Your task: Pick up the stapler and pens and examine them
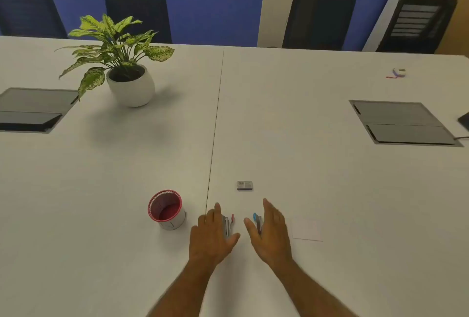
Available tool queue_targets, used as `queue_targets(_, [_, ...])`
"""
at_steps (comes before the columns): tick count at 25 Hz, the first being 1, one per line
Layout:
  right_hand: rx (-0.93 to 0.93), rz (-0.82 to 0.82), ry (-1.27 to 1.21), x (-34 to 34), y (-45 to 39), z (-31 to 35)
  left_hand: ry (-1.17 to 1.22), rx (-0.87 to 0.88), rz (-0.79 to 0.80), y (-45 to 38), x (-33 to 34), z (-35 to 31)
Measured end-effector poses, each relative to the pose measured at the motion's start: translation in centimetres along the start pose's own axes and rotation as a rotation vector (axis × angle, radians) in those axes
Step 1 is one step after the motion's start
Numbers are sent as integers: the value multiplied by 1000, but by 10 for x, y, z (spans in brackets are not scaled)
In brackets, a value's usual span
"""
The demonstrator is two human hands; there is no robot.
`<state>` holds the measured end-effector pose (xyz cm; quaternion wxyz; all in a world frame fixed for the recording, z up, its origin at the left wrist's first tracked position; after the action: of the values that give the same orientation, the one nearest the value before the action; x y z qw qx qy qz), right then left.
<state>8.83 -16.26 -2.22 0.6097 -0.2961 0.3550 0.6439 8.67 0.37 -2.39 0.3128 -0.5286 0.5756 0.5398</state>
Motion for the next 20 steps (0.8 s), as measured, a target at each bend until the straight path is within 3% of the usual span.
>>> queue_targets(5, [240, 35, -368, 31, -1, -12, 210, -192, 125, -4, 25, 12])
queue_targets(8, [345, 96, -435, 44, -4, -13, 236, -256, 197, -10, 40, 13])
queue_targets(16, [435, 173, -478, 56, -7, -14, 270, -247, 192, -19, 41, 11])
queue_targets(20, [483, 184, -568, 58, -11, -13, 431, -210, 161, -15, 34, 6])
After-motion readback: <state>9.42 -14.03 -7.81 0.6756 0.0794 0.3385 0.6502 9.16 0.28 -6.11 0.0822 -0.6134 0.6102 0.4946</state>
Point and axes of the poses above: each hand's wrist, its own y-axis away from the middle knuckle, its own x-axis out of the palm, z = x × y, the point moved 9 cm from there along -y, towards the middle knuckle, and after that the axes turned 6 degrees about -x, right-handed, at the moved point
